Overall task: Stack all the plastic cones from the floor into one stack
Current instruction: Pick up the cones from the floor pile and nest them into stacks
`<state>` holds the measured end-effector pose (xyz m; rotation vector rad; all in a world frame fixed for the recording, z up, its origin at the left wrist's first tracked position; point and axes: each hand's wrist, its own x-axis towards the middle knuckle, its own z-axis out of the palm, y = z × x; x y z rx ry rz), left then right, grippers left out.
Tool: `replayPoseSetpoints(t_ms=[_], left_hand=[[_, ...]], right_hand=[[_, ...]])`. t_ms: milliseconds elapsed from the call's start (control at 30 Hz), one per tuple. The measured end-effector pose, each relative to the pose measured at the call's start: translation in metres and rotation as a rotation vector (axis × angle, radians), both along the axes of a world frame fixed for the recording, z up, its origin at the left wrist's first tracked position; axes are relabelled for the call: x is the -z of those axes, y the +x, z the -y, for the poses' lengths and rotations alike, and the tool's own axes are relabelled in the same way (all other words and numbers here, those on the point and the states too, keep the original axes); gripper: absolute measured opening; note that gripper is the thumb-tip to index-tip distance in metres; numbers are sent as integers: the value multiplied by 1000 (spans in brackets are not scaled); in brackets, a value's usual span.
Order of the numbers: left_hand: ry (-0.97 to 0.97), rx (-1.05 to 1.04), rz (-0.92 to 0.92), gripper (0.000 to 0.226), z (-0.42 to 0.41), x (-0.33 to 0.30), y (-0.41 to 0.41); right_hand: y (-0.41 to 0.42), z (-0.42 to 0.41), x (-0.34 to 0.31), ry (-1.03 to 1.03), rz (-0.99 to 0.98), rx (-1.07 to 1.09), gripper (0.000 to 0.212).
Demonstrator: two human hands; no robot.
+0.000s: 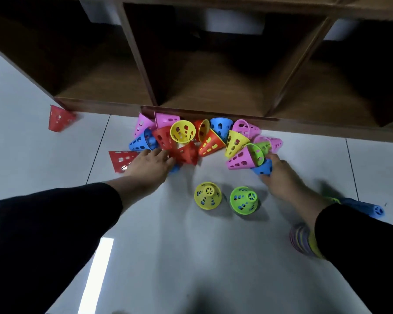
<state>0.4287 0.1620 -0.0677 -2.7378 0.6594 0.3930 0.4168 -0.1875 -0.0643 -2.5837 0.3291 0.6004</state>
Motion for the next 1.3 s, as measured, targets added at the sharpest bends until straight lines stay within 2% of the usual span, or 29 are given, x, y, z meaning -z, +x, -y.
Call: replayPoseSetpoints(t_ms=[100,167,300,333,400,500,567,667,833,967,1133,1300], left_hand=[[-39,-23,6,49,-3,15,-1],[-107,-48,42,50,-7,22,-6],[-89,-52,91,45,-10,21,-12],[-169,-90,109,42,-10,17,-15],[-472,-178,115,40,-9,4,-23],[-903,-326,-3,41,8,-21,-34],[-1037,-397,-107,45,28,-39,-39],[-1130,-408,-204,43,57,-60,-51],[-1199,-460,-247,47,82,-70,-74],[-1145,-440,-291,38,87,-69,-85],[-980,-436,-312,35,89,-60,-87],[-889,-405,-276,37,85,-31,-84]], right_hand=[[-5,0,13,-35,22,-33,59],[-8,1,18,-34,52,20,58],[-15,4,15,-22,150,148,53],[-17,4,10,-18,179,173,53],[-22,4,-3,-21,235,213,56],[-31,1,-34,-2,313,267,76],[-39,-5,-59,36,343,235,84],[-56,-12,-92,31,298,113,85],[-83,-27,-114,-65,156,-221,84],[-94,-39,-106,-187,16,-391,86],[-87,-51,-86,-319,-26,-445,73],[-78,-52,-63,-336,-6,-446,54]])
